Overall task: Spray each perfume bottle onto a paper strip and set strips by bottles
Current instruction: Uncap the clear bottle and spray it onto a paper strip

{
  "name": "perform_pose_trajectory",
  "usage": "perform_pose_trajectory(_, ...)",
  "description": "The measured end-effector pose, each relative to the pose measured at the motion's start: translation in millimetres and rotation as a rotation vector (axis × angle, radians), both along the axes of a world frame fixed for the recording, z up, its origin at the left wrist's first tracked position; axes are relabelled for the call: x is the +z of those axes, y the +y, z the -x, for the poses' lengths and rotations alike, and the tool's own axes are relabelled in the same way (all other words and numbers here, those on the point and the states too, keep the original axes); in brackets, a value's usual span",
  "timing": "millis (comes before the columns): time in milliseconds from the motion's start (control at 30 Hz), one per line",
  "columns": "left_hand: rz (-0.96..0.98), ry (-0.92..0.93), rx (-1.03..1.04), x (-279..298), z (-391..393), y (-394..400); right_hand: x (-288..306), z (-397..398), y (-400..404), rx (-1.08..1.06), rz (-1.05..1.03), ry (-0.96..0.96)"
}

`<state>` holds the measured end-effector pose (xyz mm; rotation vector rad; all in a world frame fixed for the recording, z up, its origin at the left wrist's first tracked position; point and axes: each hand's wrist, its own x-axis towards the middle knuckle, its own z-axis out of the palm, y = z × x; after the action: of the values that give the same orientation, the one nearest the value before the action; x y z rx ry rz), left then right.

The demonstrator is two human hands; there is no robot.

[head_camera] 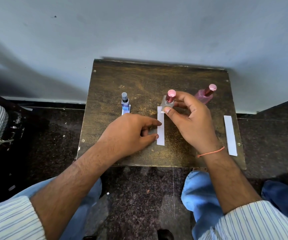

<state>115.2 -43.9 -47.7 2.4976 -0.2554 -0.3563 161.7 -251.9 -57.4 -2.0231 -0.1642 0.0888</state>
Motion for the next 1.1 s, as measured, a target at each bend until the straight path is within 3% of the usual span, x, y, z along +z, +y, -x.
perform_pose_trajectory(1100,-0.074,0.021,-0.012,-1.6,1.9,-0.4,-12.1,-0.1,1.3,-0.02,0.1,0.037)
